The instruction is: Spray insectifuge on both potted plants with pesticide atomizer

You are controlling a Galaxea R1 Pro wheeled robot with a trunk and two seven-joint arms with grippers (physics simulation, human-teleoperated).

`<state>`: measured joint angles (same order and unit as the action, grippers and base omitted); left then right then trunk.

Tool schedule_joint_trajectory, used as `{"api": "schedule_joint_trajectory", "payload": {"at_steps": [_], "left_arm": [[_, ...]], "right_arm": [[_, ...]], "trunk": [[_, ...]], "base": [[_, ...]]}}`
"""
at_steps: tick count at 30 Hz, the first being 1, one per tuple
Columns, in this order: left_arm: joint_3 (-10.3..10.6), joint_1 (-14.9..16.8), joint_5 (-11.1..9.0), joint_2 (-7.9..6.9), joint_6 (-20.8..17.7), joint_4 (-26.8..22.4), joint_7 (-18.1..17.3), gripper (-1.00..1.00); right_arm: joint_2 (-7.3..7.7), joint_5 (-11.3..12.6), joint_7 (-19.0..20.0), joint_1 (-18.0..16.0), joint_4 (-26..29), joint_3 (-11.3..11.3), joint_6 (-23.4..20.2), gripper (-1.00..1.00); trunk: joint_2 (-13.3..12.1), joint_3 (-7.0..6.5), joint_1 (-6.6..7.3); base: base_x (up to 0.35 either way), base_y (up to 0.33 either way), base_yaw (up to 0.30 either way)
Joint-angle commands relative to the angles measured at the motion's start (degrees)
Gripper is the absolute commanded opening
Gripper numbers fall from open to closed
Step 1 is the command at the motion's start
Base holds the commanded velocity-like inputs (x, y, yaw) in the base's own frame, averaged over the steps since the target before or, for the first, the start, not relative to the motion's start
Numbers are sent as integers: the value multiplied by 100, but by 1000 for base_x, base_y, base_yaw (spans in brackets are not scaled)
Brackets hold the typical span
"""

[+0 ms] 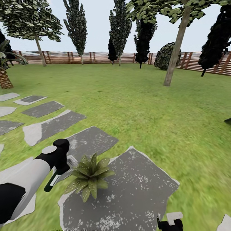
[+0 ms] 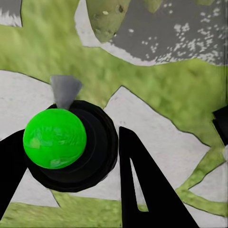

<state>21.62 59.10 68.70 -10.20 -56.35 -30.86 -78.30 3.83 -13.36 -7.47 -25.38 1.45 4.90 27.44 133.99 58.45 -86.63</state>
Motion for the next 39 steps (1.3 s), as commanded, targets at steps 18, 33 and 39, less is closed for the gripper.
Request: {"api": "schedule_joint_trajectory", "payload": {"at_steps": [18, 33, 39], "left_arm": [[6, -3, 38, 26, -67, 0, 47, -100], [-9, -311, 28, 200, -78, 1, 231, -100], [-15, -419, 11, 257, -86, -3, 211, -100]], "right_arm": [[-1, -61, -18, -2, -4, 46, 17, 100], [3, -61, -18, -2, -4, 46, 16, 100], [-2, -61, -18, -2, -4, 46, 16, 100]], "trunk": [[2, 6, 1], [2, 6, 1], [2, 6, 1]], "base": [[-59, -262, 143], [62, -177, 153], [15, -9, 158]]}}
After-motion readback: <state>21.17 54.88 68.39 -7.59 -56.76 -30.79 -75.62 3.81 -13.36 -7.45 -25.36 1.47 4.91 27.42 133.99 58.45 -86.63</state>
